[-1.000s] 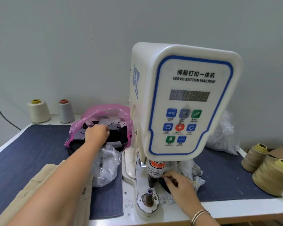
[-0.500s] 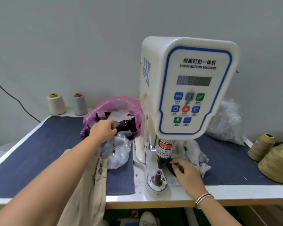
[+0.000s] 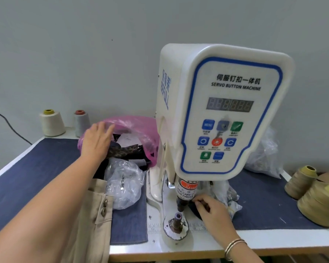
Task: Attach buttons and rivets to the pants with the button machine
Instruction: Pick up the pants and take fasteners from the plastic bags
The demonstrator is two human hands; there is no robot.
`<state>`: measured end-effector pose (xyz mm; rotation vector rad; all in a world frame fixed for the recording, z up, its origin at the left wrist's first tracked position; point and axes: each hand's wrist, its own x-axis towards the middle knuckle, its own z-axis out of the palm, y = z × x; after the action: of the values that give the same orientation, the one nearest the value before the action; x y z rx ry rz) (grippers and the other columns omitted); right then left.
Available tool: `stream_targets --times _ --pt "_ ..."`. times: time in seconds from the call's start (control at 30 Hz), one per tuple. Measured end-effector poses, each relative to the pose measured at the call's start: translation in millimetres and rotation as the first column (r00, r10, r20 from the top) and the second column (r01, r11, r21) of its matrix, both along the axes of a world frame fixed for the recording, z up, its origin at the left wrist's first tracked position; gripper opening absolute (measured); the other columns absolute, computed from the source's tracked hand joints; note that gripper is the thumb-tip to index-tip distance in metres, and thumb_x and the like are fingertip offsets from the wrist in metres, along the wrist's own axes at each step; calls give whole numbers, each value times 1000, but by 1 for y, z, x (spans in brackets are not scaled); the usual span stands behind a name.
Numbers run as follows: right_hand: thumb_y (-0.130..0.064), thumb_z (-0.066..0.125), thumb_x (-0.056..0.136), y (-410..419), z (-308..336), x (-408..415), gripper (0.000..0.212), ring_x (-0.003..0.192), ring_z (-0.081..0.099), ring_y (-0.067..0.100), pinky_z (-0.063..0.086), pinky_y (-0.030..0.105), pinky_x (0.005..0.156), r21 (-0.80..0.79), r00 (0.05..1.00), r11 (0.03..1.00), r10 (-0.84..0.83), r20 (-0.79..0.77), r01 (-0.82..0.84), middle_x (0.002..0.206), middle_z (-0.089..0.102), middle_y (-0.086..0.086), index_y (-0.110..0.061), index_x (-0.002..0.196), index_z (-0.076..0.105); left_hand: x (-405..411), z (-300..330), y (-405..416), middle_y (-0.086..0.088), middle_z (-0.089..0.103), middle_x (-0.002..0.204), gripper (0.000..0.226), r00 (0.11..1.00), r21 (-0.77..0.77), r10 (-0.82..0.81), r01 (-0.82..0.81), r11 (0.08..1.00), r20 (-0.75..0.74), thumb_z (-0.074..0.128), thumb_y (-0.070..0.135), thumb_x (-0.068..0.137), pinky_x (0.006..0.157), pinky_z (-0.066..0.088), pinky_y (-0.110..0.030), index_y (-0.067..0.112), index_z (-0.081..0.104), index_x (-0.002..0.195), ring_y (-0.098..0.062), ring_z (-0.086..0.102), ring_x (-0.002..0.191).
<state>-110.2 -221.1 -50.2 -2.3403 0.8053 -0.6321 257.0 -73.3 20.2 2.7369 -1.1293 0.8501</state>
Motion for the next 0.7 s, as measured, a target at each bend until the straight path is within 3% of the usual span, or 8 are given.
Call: stream_targets --times 0.07,0.17,0.23,0.3,0.37,0.47,0.6,0.7 --pt "-19 60 89 1 2 -1 31 81 55 -10 39 5 68 -5 1000 1000 -2 5 2 81 62 -25 -48 80 56 -4 -3 1 -8 56 122 36 995 218 -104 101 971 0 59 21 89 85 43 -39 17 57 125 -29 53 108" --pt "-17 61 89 4 3 -2 25 84 53 -13 38 3 68 -3 1000 1000 -4 19 4 79 63 -24 -42 84 61 -9 -7 -2 -8 56 130 59 913 275 202 -105 956 -355 53 53 91 85 49 -39 14 49 135 -27 55 115" --pt "-18 61 89 4 3 -1 22 84 53 -14 38 3 69 -2 1000 1000 -7 14 7 81 63 -25 -40 86 62 -10 -8 1 -8 63 117 63 855 252 270 -170 953 -444 55 61 87 83 54 -38 11 57 124 -27 60 105" --pt "-19 61 89 4 3 -1 23 85 53 -13 38 3 69 -2 1000 1000 -10 18 10 82 63 -26 -42 85 62 -9 -5 2 -6 67 107 43 880 110 193 -161 981 -434 59 49 90 78 53 -34 15 65 116 -26 62 98" --pt "-19 60 90 3 3 -1 27 85 53 -13 38 3 69 2 1000 1000 -8 25 8 82 62 -26 -45 83 59 -12 5 0 -6 68 108 26 878 -186 -10 -90 978 -478 61 34 91 77 49 -32 19 68 112 -27 62 100" --pt "-16 60 90 4 3 -2 32 83 57 -7 41 7 72 46 999 999 0 51 -2 83 64 -25 -47 81 58 -29 37 7 -5 68 88 8 614 -597 -417 -112 794 -670 66 25 89 75 48 -31 17 69 88 -23 61 87" --pt "-2 60 88 17 15 -17 36 83 61 4 47 15 75 92 976 995 10 215 -30 88 67 -15 -37 83 64 -65 91 43 -4 65 86 11 445 -716 -635 -20 698 -632 62 21 93 79 50 -36 23 64 82 -19 60 83" --pt "-2 63 87 53 27 -36 35 75 59 8 46 14 63 -5 943 997 75 323 -77 83 66 -10 -37 88 63 -103 114 77 3 66 79 22 213 -782 -765 11 624 -608 59 16 94 61 54 -26 30 66 79 -12 63 73"
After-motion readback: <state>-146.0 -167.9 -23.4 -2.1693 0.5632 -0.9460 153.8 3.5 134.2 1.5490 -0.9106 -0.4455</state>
